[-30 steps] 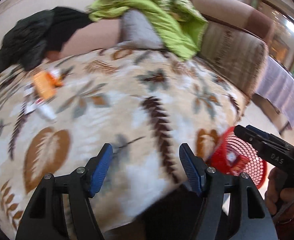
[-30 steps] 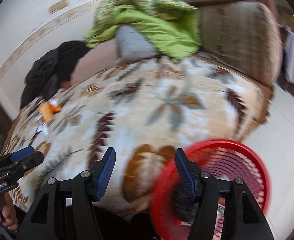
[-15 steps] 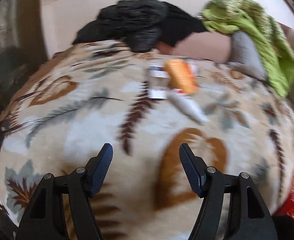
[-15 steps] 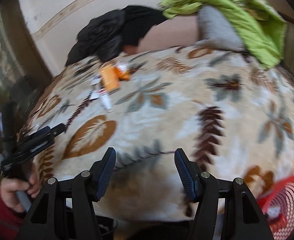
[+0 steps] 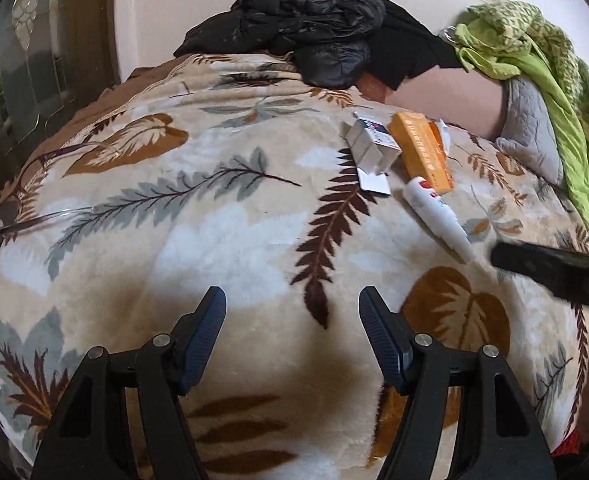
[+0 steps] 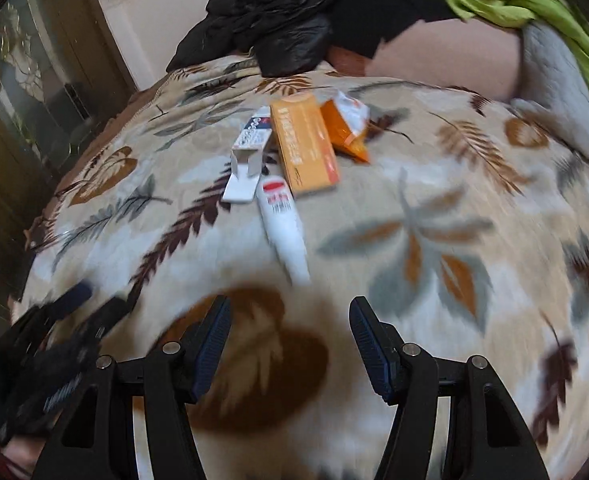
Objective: Collect trash
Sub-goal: 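Move both tools back over the bed toward the remaining items, then grasp the white spray bottle with the right tool while the left tool grasps the white medicine box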
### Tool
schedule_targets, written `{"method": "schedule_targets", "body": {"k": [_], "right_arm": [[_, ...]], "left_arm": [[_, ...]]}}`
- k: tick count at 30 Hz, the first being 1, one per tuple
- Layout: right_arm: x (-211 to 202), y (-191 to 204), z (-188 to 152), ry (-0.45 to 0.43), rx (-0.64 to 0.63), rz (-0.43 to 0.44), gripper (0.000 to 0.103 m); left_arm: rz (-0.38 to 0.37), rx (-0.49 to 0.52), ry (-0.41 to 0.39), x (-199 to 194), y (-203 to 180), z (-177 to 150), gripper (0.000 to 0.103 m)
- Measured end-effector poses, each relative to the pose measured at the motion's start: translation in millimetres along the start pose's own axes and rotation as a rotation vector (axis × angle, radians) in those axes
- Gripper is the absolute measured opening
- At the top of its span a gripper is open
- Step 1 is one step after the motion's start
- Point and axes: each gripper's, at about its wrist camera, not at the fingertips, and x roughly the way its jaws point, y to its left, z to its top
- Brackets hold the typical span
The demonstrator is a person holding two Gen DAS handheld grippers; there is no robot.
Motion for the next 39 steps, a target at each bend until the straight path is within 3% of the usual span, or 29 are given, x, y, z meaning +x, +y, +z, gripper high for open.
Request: {"method": "schedule_targets", "body": {"k": [6, 10, 13, 19, 27, 31, 33, 36, 39], "right_arm": [[52, 5, 36, 0.045, -0.033, -0.02, 0.065], [73, 1, 43, 0.064, -0.011, -0.016, 0.047], [66, -1, 38, 0.037, 0.014, 0.006, 0.036], [25, -11, 3, -0.017, 0.128, 0.037, 0.035], [-24, -23, -59, -0.095, 0.218, 0.019, 0.033], [-23, -33, -63, -0.102, 0.259, 0.032, 0.033], [-22, -35, -62, -0.107, 0.263, 0.03, 0.033], [-20, -38, -62, -0.107, 0.27, 0.046, 0.033], [-21, -36, -60, -0.115, 0.255, 0.054, 0.033]], "left_arm": [[-0.007, -0.037, 0.016, 6, 8, 3, 0.068], [-0.011, -0.031, 0.02, 8, 7, 4, 0.068], [-0.015, -0.02, 0.02, 10, 4, 4, 0.068], [-0.051, -0.013, 0.038, 17, -2, 11, 0.068], [-0.082, 0.084, 0.039, 45, -40, 60, 0.068], [-0.054, 0.195, 0.049, 73, -81, 80, 0.072], [-0.001, 0.222, 0.038, 88, -93, 88, 0.073], [0.064, 0.229, 0.023, 109, -100, 100, 0.073], [0.08, 0.191, 0.023, 130, -98, 115, 0.073]]}}
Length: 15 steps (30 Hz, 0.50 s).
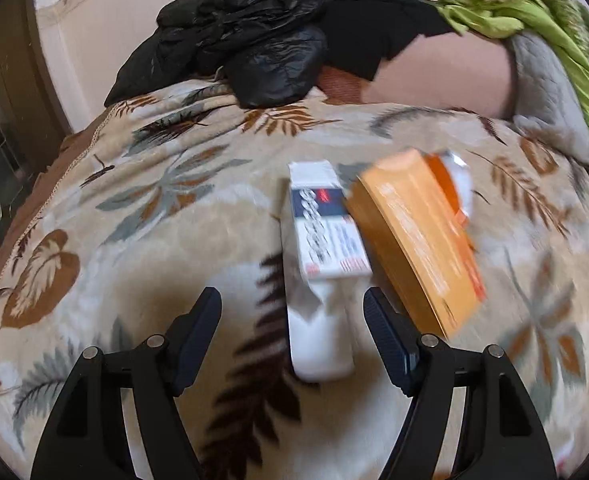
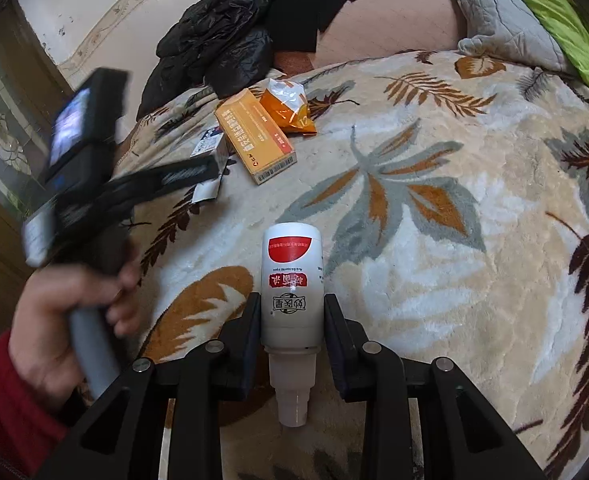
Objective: Collect trash
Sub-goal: 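Grasp the white spray bottle with the right tool while the left tool grasps the white medicine box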
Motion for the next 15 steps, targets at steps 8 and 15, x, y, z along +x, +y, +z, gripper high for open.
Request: {"method": "schedule_targets", "body": {"k": [8, 15], "right_arm": [[1, -4, 2, -0.007, 0.008, -0.008, 0.033], [-3, -1, 1, -0.016, -0.018, -0.028, 0.033]], "left_arm": [[-0.046, -0.083, 0.044, 24, 20, 7, 0.034], [-0.131, -0.09, 0.086, -19, 40, -41, 0.034]]}}
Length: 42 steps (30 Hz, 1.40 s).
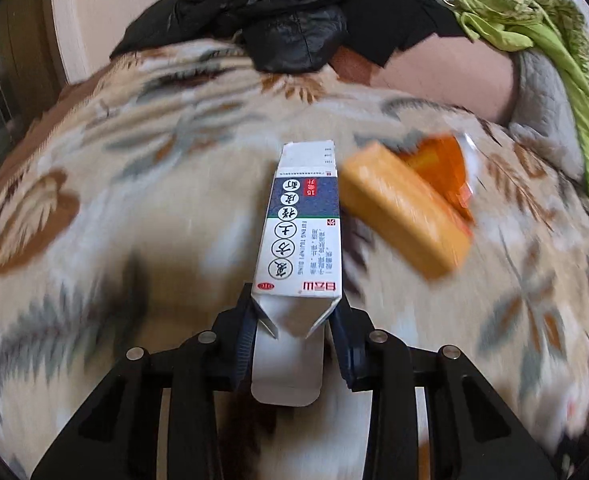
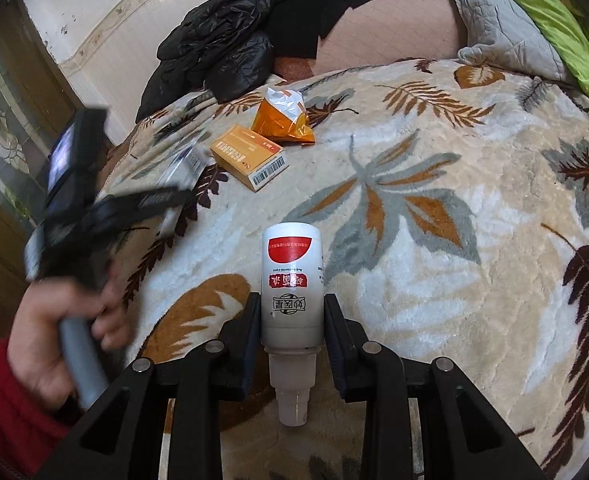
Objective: Collect trash
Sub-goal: 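Grasp the white spray bottle with the right tool while the left tool grasps the white medicine box, then lift the medicine box with the left tool while the right tool holds the spray bottle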
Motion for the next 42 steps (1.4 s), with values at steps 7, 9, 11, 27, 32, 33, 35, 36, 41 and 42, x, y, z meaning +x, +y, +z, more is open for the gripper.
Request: {"method": "schedule_targets", "body": {"k": [7, 9, 11, 27, 32, 33, 35, 36, 41, 42], "right_arm": [[-3, 4, -6, 0.028, -0.028, 0.006, 0.033], [-6, 6, -10, 0.033, -0.041, 0.003, 0.033], [-9, 7, -13, 0.033, -0.05, 0.006, 0.033], [-27, 7, -33, 0.042, -0.049, -0.034, 0.033], [-32, 15, -38, 0.024, -0.08, -0.038, 0.033], [-33, 16, -39, 0.019, -0.084, -0.039, 0.033], [-37, 20, -41, 0.003, -0.092, -0.039, 0.033], [-38, 21, -43, -0.002, -0.097, -0.039, 0.033], [-46, 31, -53, -0.024, -0.125, -0.061, 0.033], [-47, 32, -54, -0.027, -0.128, -0.065, 0.033]], "left_arm": [[-0.107, -0.025, 0.054, -63, 6, -77, 0.034], [-0.149, -0.057, 0.07, -83, 9, -95, 0.034], [-0.161, -0.061, 0.078, -95, 8, -105, 0.035], [-0.048, 0.022, 0.05, -79, -5, -94, 0.037], [-0.069, 0.016, -0.024, -99, -3, -108, 0.036], [-0.068, 0.021, -0.054, -108, -5, -113, 0.036], [-0.055, 0.031, -0.098, -119, -9, -120, 0.036], [-0.042, 0.042, -0.121, -125, -11, -126, 0.036], [0.027, 0.107, -0.183, -139, -24, -144, 0.037], [0.038, 0.118, -0.195, -142, -26, -146, 0.037]]}}
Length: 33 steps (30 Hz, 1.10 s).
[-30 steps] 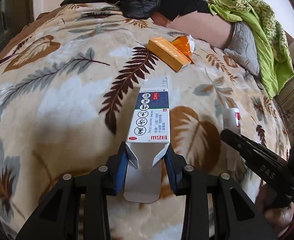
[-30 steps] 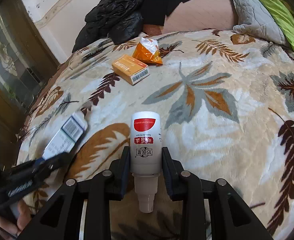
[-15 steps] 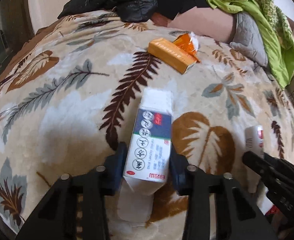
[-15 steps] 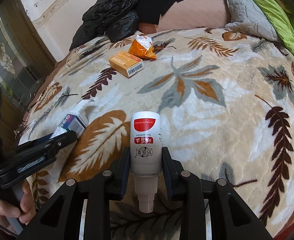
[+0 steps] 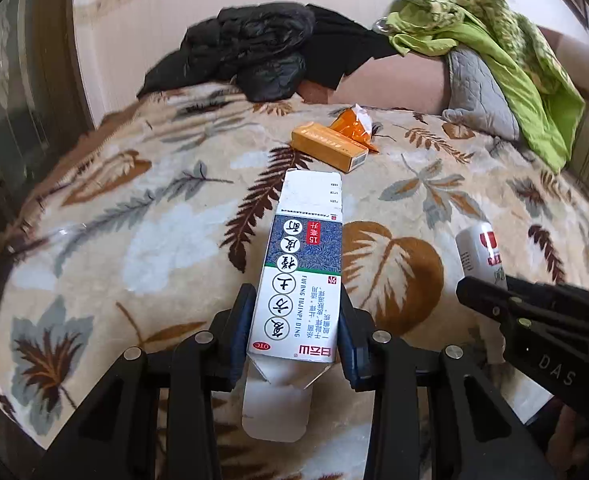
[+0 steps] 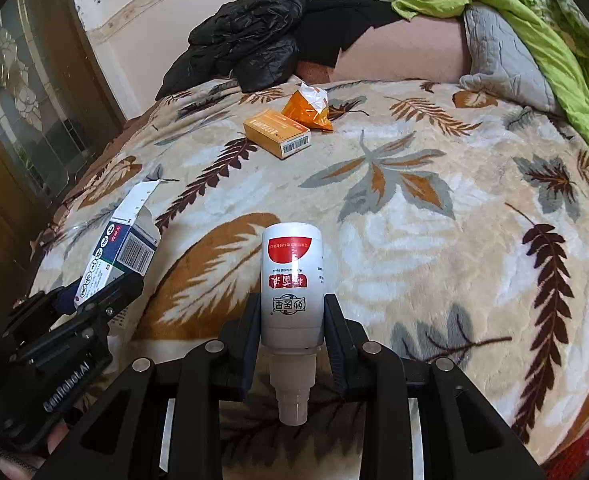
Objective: Collect trash
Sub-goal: 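Lift the medicine box with the left tool while the right tool holds the spray bottle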
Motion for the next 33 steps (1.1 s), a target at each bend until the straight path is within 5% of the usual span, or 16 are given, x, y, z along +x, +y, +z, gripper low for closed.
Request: {"method": "schedule_targets", "body": {"k": [14, 33], "right_arm": [[-28, -5, 1, -0.074, -0.047, -0.097, 0.033], [-14, -6, 0, -0.058, -0.044, -0.069, 0.033]], "left_arm": [[0.028, 0.045, -0.064, -10, -6, -2, 0.037], [0.026, 0.029, -0.031, 7, -3, -1, 0.037]]}}
